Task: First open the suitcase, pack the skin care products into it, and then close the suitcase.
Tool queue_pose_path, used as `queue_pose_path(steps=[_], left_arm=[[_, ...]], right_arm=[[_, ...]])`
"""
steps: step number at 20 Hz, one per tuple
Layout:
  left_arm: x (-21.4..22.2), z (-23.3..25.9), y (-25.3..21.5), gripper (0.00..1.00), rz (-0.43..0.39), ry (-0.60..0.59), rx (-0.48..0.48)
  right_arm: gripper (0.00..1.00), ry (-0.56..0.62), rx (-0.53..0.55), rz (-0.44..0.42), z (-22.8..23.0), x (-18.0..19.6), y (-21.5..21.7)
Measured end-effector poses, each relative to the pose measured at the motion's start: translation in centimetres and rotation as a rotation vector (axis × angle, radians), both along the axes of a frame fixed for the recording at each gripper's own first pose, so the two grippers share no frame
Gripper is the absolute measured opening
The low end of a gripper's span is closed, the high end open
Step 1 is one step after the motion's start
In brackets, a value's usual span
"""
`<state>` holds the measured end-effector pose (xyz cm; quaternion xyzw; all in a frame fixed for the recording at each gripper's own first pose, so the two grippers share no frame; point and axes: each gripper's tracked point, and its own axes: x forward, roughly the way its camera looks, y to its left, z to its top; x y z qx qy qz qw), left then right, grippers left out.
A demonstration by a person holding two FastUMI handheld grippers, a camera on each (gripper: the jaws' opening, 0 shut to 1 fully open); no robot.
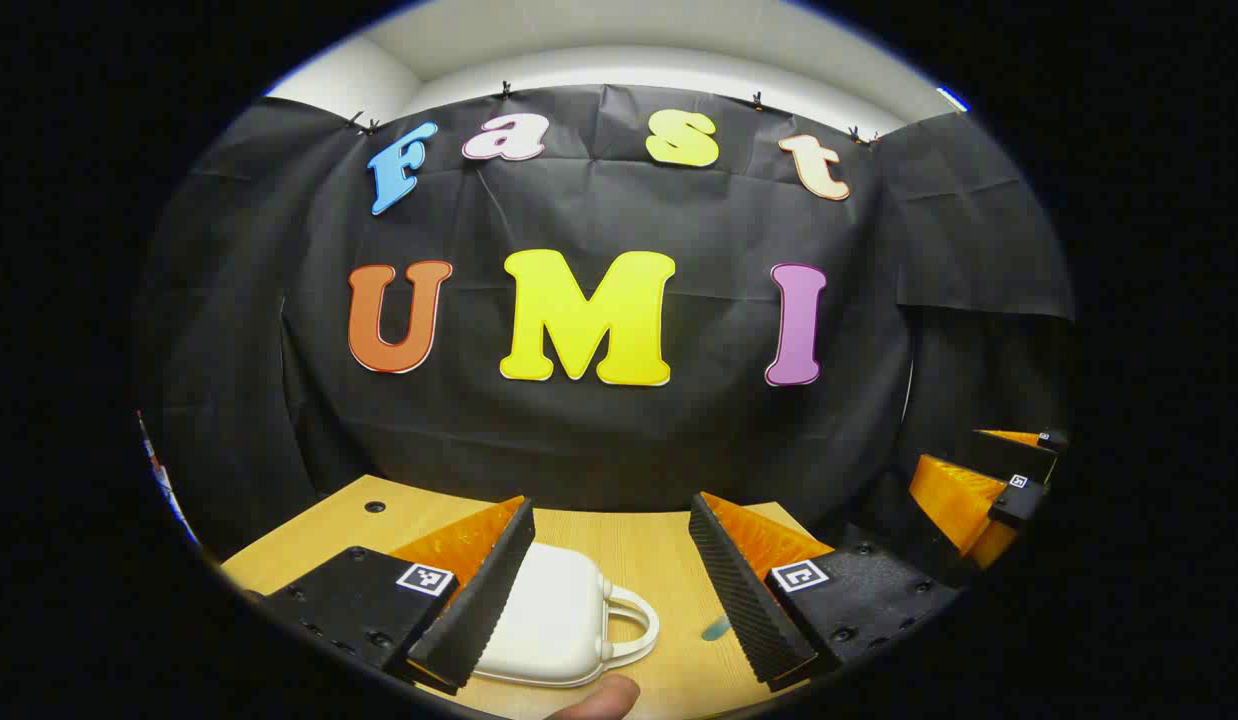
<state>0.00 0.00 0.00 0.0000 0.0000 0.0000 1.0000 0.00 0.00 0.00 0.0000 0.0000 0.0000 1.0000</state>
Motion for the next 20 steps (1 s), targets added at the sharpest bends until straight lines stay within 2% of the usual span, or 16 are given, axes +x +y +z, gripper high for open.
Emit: queue_pose_path(steps=[3, 10, 20], left_arm=[[-0.1, -0.2, -1.2, 0.99, -0.024, 0.017, -0.008], [0.6, 1.0, -2.6, 0.99, -0.047, -0.011, 0.063], [1.7, 0.2, -3.5, 0.99, -0.039, 0.013, 0.047]], right_arm=[[0.8, 0.008, -0.001, 0.025, 0.4, 0.4, 0.2], [0.8, -0.007, 0.015, 0.027, 1.2, 2.0, -0.4], [0.8, 0.015, 0.016, 0.039, 0.4, 3.2, -1.1]])
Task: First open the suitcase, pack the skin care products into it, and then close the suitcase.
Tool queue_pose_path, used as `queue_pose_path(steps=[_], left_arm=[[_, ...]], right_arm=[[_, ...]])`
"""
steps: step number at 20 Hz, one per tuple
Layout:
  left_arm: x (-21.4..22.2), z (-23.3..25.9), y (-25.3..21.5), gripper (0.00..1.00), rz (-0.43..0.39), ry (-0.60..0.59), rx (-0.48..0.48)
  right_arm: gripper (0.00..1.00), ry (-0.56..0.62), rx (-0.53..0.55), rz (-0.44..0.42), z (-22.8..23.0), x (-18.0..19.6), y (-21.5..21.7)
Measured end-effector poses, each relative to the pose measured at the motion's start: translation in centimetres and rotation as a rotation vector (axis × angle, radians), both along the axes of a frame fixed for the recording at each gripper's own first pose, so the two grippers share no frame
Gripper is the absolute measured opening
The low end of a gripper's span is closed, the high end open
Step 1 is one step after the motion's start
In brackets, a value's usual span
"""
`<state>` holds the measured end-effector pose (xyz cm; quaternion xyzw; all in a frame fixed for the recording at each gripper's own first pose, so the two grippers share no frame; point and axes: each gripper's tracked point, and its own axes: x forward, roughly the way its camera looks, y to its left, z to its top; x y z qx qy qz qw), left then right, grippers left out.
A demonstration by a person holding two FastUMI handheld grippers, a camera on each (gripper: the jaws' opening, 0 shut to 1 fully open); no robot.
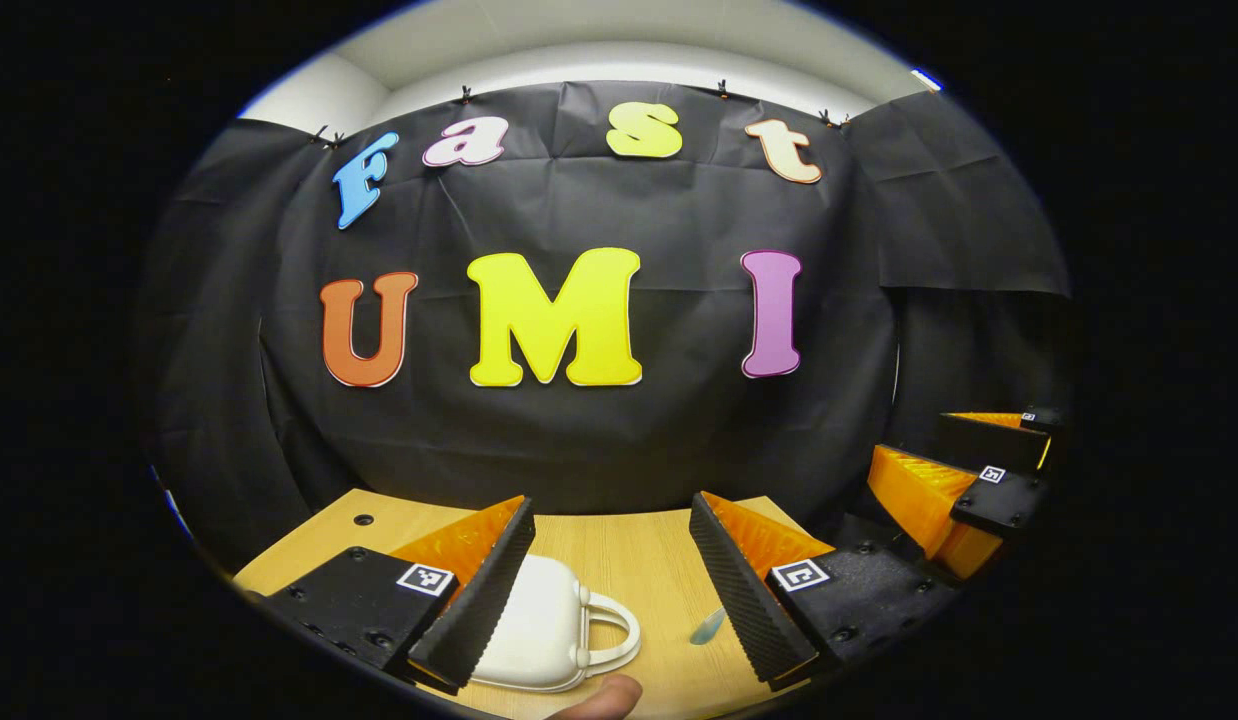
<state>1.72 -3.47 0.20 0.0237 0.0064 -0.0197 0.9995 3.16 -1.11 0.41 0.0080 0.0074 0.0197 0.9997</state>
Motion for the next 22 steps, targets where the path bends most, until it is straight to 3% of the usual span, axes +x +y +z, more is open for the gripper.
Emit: queue_pose_path(steps=[12, 16, 22], left_arm=[[0.4, -2.6, -0.1, 0.99, 0.008, 0.007, 0.007], [0.9, -6.7, 1.8, 1.0, 0.032, 0.043, 0.093], [2.3, -16.4, 3.2, 0.99, 0.035, 0.168, 0.312]], right_arm=[[0.81, 0.058, -0.014, -0.043, -3.0, -0.4, -3.4], [0.8, 0.113, -0.013, -0.07, -5.6, -1.2, -5.1], [0.79, 0.154, -0.025, -0.11, -7.5, -2.8, -7.1]])
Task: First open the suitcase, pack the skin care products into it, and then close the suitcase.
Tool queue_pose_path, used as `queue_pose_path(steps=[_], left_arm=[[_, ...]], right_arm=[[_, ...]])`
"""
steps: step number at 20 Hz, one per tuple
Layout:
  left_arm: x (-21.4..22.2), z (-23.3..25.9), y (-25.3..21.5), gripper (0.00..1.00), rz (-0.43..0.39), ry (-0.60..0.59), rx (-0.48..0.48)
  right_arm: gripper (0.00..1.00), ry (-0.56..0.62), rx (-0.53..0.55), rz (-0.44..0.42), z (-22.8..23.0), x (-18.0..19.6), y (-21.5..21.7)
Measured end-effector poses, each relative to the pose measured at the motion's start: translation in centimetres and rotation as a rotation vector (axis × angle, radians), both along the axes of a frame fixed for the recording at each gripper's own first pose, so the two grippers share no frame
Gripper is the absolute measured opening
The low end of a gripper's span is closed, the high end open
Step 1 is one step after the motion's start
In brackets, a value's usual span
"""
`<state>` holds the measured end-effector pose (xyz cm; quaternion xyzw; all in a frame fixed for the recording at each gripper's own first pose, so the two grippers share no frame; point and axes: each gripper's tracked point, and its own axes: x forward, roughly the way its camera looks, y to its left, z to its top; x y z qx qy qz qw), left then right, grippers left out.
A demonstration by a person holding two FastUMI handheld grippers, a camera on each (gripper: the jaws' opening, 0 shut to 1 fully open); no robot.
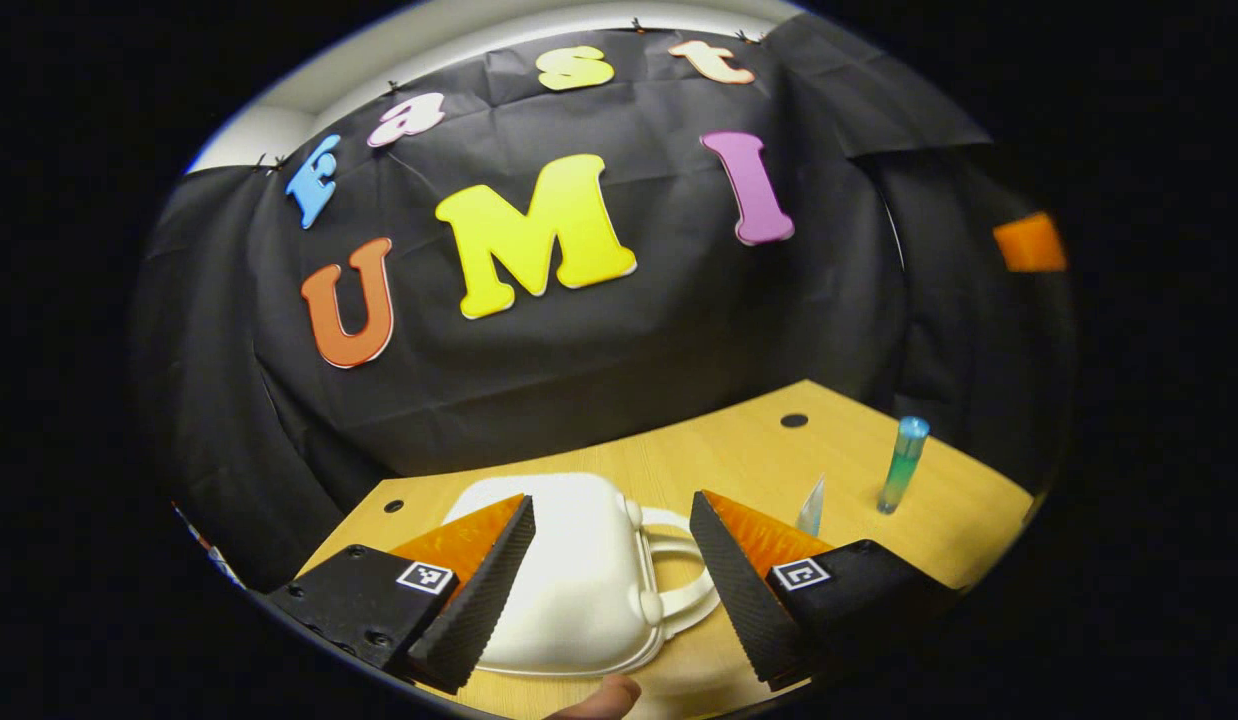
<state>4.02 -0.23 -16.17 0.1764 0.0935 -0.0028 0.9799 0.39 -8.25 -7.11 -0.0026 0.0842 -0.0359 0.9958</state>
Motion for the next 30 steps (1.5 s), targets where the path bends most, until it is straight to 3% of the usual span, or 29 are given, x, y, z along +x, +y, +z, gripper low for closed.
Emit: queue_pose_path(steps=[4, 10, 13, 18, 20, 21, 22, 24, 25, 30], left_arm=[[1.0, -5.5, 0.2, 0.99, 0.013, 0.124, 0.17], [2.5, -7.8, -2.0, 0.98, -0.117, 0.069, 0.58], [3.4, -8.5, -3.2, 0.96, -0.144, 0.059, 0.696], [4.3, -9.9, -2.3, 0.92, -0.083, 0.128, 0.759], [4.9, -10.3, -2.1, 0.83, -0.079, 0.16, 0.794], [4.9, -10.5, -1.9, 0.71, -0.069, 0.174, 0.811], [5.0, -10.6, -1.9, 0.66, -0.065, 0.182, 0.834], [5.1, -11.0, -2.2, 0.45, -0.077, 0.203, 0.847], [4.9, -11.1, -2.4, 0.3, -0.073, 0.21, 0.859], [4.9, -10.3, -2.9, 0.09, -0.094, 0.223, 0.889]], right_arm=[[0.79, 0.011, -0.005, -0.042, -0.8, -1.1, -1.9], [0.77, 0.038, 0.009, -0.086, -2.2, -2.0, -4.2], [0.8, 0.049, 0.023, -0.095, -3.1, -2.3, -4.9], [0.79, 0.062, 0.05, -0.106, -4.3, -2.4, -5.9], [0.78, 0.066, 0.062, -0.112, -4.7, -2.4, -6.4], [0.79, 0.067, 0.07, -0.113, -4.9, -2.3, -6.6], [0.81, 0.069, 0.079, -0.112, -5.0, -2.2, -6.8], [0.8, 0.073, 0.095, -0.105, -5.4, -2.0, -6.9], [0.78, 0.075, 0.097, -0.099, -5.7, -2.0, -6.9], [0.8, 0.051, 0.067, -0.067, -5.4, -2.0, -7.0]])
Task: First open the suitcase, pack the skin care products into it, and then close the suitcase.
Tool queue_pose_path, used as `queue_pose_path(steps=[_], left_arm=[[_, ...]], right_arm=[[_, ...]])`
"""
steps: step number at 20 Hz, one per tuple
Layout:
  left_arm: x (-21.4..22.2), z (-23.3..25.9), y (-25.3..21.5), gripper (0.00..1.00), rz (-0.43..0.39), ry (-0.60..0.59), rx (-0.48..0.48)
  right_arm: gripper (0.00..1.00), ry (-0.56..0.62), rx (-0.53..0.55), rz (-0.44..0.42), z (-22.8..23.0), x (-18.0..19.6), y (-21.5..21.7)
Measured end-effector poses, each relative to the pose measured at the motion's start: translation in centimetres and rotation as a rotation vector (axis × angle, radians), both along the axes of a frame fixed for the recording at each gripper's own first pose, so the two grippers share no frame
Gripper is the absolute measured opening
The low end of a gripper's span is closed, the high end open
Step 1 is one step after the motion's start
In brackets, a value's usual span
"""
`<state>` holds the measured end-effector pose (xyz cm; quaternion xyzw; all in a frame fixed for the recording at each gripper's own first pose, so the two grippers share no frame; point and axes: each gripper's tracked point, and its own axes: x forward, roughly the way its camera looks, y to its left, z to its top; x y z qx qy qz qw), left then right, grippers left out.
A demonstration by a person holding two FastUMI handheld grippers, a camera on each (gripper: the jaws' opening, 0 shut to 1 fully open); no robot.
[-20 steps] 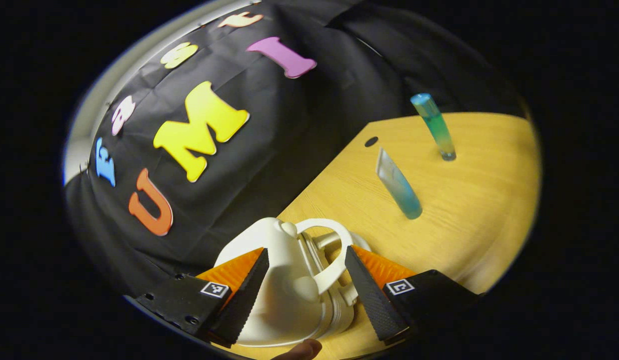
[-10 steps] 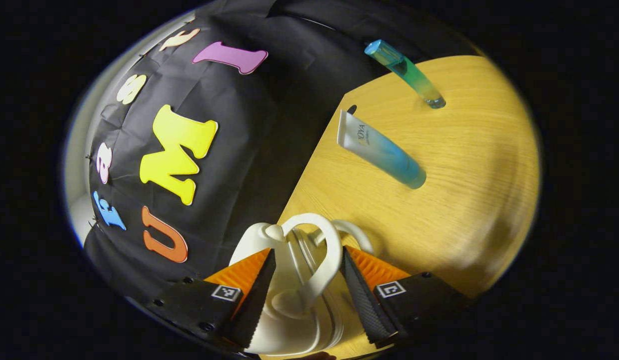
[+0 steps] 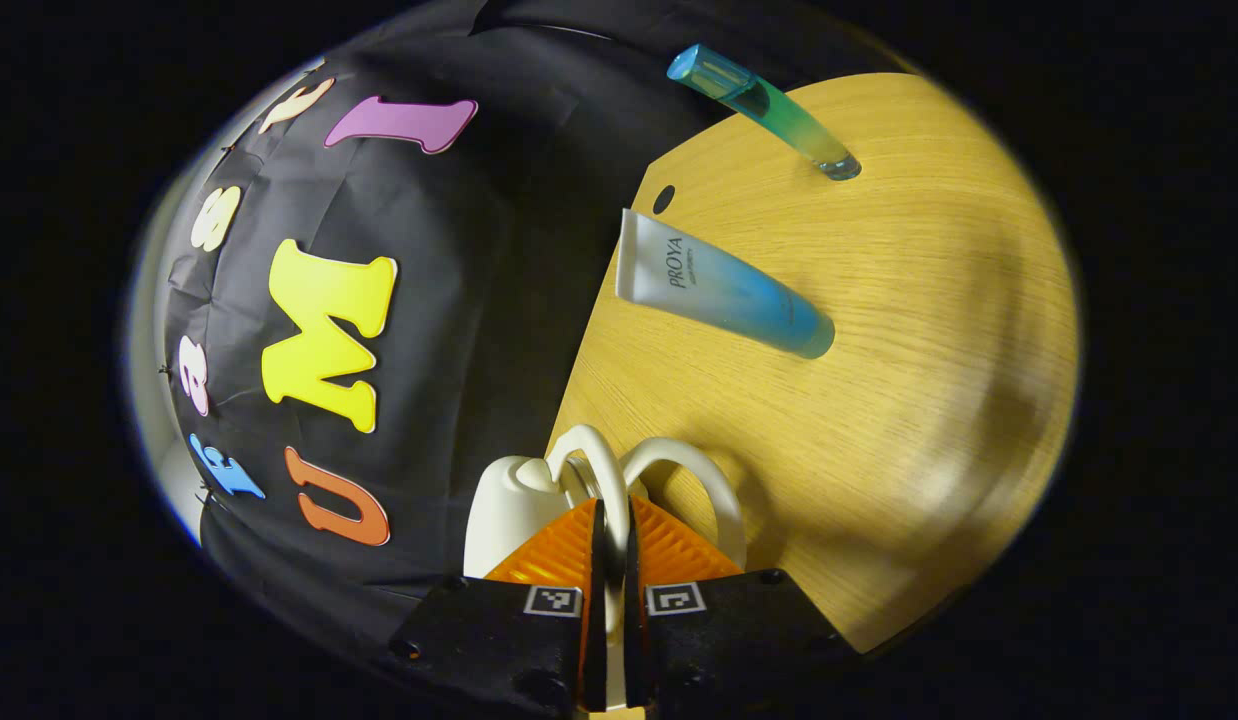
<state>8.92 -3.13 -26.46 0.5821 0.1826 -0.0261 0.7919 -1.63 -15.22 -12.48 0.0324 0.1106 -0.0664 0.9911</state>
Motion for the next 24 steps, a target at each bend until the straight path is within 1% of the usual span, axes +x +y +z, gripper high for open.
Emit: queue_pose_path(steps=[1, 4, 5, 9, 15, 18, 24], left_arm=[[0.0, 0.0, 0.0, 0.06, 0.0, 0.014, -0.017], [-0.7, 1.4, 0.3, 0.03, 0.022, 0.023, -0.06], [-0.6, 2.4, 0.2, 0.03, 0.016, 0.015, -0.096], [-1.2, 8.4, 2.1, 0.03, 0.041, -0.069, -0.215], [-1.2, 15.0, 6.8, 0.03, 0.069, -0.155, -0.303], [-1.2, 16.9, 9.2, 0.03, 0.097, -0.163, -0.371], [-2.0, 20.6, 14.8, 0.02, 0.126, -0.192, -0.442]], right_arm=[[0.79, -0.007, -0.004, 0.0, 0.1, -0.2, -0.1], [0.8, -0.023, -0.005, -0.01, 1.0, 0.1, -0.3], [0.8, -0.033, -0.006, -0.012, 1.4, 0.1, -0.1], [0.79, -0.065, -0.016, -0.033, 3.1, 0.5, 1.0], [0.8, -0.099, -0.04, 0.002, 5.4, 1.5, 5.6], [0.8, -0.116, -0.062, 0.026, 6.5, 2.0, 8.1], [0.8, -0.12, -0.087, 0.05, 7.2, 2.7, 12.2]])
